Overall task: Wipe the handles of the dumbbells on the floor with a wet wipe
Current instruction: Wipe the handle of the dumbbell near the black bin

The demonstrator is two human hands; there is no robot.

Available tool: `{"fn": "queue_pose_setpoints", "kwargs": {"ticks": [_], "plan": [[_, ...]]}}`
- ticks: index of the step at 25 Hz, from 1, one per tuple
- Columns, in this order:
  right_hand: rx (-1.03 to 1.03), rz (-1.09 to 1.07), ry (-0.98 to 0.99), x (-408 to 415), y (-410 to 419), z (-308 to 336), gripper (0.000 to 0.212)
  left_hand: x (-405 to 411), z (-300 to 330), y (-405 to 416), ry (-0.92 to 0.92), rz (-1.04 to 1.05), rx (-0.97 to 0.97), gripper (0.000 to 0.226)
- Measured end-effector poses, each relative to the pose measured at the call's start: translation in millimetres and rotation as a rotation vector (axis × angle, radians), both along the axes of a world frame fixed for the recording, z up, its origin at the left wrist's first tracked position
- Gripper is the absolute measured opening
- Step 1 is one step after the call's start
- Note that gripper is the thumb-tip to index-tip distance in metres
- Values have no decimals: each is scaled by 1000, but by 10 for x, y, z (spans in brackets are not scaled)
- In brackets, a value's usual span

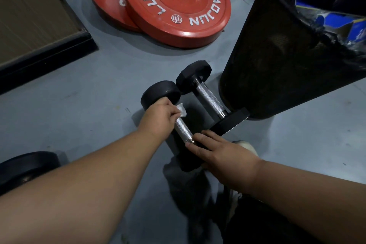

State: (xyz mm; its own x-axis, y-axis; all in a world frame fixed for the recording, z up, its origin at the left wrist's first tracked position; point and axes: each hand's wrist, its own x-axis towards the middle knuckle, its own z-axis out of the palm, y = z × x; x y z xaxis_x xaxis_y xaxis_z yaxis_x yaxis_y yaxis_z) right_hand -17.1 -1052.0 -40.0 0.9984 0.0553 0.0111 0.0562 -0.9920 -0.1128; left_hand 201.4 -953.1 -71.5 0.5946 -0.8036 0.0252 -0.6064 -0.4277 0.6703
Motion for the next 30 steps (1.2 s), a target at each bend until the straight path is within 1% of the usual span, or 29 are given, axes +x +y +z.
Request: {"fn": "queue_pose_setpoints", "kwargs": {"ticks": [2, 3, 5, 7, 9, 12, 14, 21, 24, 27, 30], "plan": [[2, 11, -10, 10, 9, 9, 68, -65, -18, 17, -1, 42, -24, 13], [-2, 18, -16, 13, 10, 26, 67, -92, -30, 22, -2, 22, -28, 13], [-30, 25, -41, 15, 2, 43, 67, -178, -44, 60, 3, -103, 7, 14], [-38, 21, -43, 6, 2, 29, 66, -325, -56, 137, 67, -235, 23, 14], [9, 20, -10, 18, 6, 6, 64, -387, -36, 195, 123, -296, 26, 15], [18, 28, 10, 48, -11, 3, 65, -270, -7, 164, 111, -362, 32, 15], [8, 18, -1, 36, -7, 18, 68, -224, 3, 153, 103, -340, 22, 15], [21, -1, 22, 21, -6, 27, 67, 79, -22, 53, 83, -23, -6, 13], [10, 7, 6, 15, 8, 57, 66, 60, -23, 66, 43, 7, 9, 11], [-12, 5, -12, 14, 6, 37, 67, -47, -48, 119, 39, 37, -42, 12], [35, 3, 15, -2, -12, 2, 67, -207, -82, 193, 74, -72, -66, 12]]}}
